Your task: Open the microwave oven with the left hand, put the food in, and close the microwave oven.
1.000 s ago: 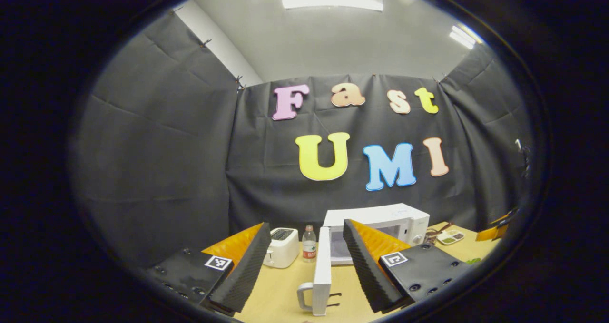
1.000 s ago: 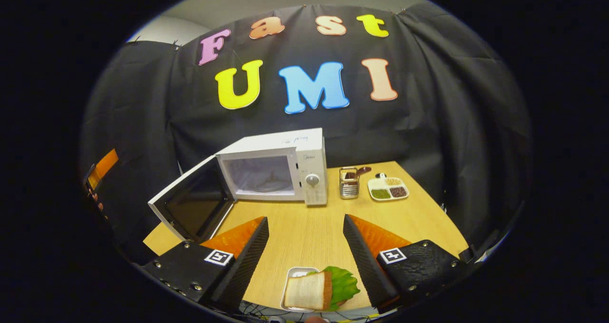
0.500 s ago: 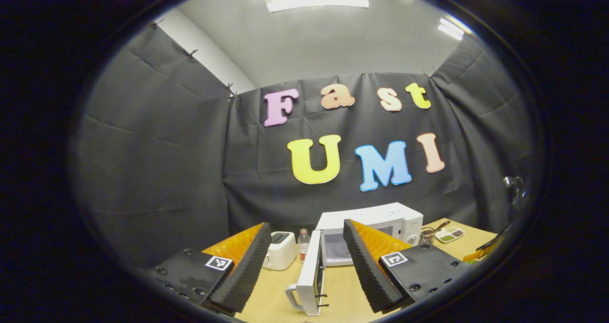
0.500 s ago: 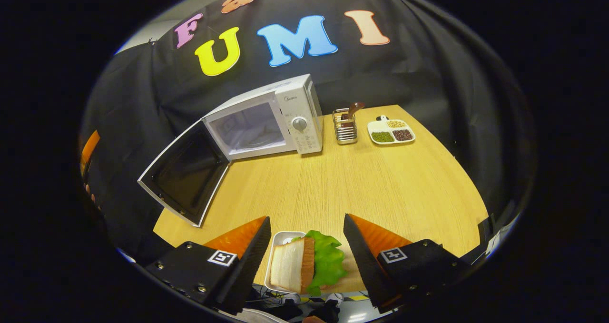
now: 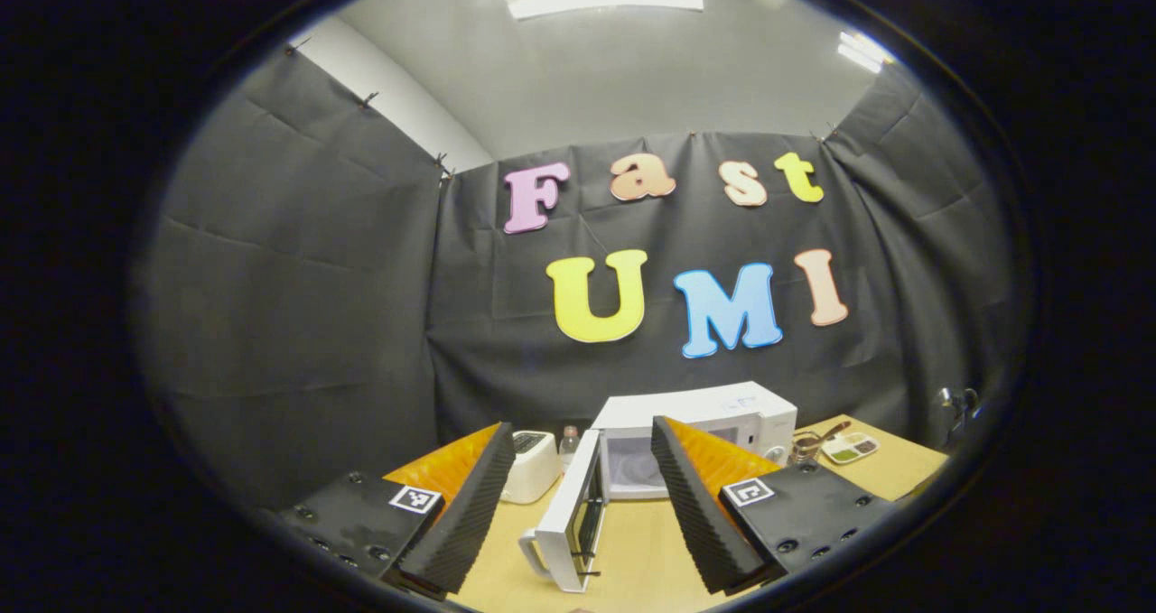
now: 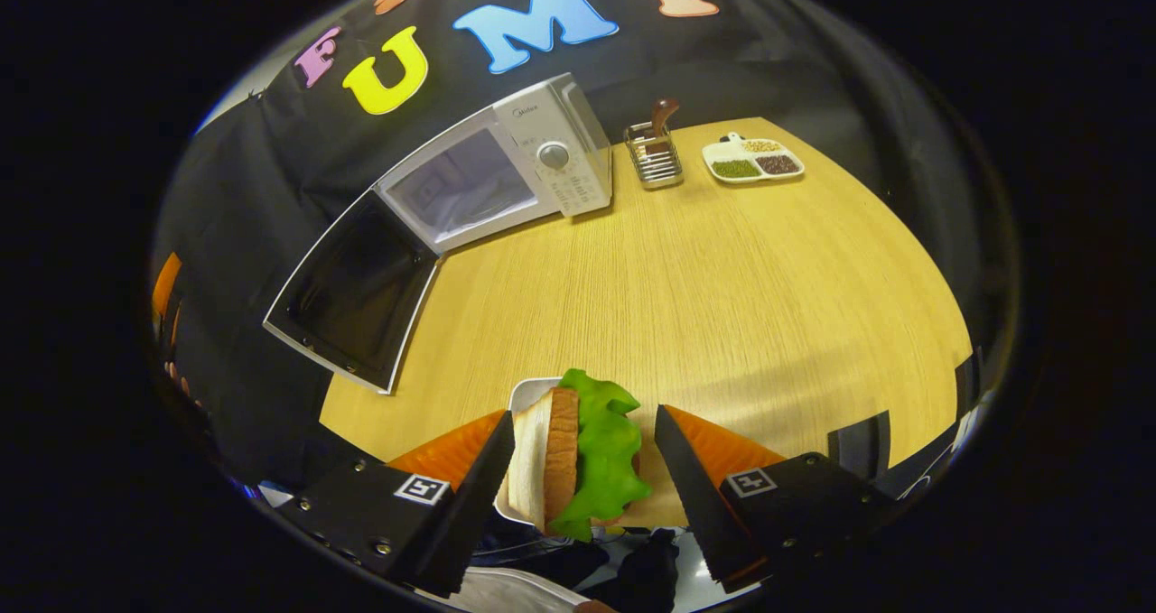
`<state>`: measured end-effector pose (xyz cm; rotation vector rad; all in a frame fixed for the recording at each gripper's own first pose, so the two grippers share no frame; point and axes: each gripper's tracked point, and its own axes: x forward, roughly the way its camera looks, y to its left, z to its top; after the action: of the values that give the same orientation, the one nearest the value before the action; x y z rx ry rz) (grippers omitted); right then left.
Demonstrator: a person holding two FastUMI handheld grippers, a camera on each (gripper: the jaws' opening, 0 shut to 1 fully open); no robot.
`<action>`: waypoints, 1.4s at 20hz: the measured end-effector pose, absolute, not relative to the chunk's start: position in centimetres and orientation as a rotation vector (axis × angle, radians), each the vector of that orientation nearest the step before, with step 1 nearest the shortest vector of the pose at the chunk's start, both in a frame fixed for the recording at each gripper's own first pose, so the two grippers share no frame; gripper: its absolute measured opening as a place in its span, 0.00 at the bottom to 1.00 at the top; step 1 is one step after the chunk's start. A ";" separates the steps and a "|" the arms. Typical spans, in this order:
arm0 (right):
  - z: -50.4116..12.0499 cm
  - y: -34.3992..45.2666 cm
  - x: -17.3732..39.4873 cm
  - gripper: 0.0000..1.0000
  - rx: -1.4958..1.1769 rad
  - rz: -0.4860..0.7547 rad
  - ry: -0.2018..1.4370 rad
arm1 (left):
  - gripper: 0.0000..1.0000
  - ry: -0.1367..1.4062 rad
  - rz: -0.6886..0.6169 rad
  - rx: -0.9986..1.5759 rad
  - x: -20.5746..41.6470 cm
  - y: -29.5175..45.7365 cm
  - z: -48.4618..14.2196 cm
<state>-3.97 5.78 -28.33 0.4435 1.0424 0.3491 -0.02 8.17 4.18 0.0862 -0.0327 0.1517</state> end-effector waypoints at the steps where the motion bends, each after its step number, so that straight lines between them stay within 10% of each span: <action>1: -28.7 6.1 -4.1 0.95 0.457 0.361 1.062 | 1.00 -0.032 0.154 0.091 -0.1 7.8 4.2; 6: -29.5 7.3 -5.0 0.93 0.518 0.426 1.123 | 1.00 -0.035 0.188 0.097 -1.1 7.0 4.6; 8: -29.5 7.2 -5.0 0.64 0.552 0.438 1.135 | 1.00 -0.027 0.206 0.092 -1.5 6.9 4.2; 10: -28.9 7.6 -5.3 0.58 0.600 0.457 1.139 | 0.98 -0.020 0.222 0.087 -1.8 6.8 3.9; 11: -29.1 7.6 -5.1 0.34 0.612 0.469 1.158 | 1.00 -0.018 0.226 0.085 -1.9 6.9 3.9; 28: -18.9 12.8 4.1 0.33 0.624 0.466 0.870 | 1.00 -0.060 0.177 0.031 4.2 11.3 4.1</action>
<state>4.09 12.77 -18.85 0.6241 0.8705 0.4656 4.16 11.27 4.09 0.0309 -0.0599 0.1767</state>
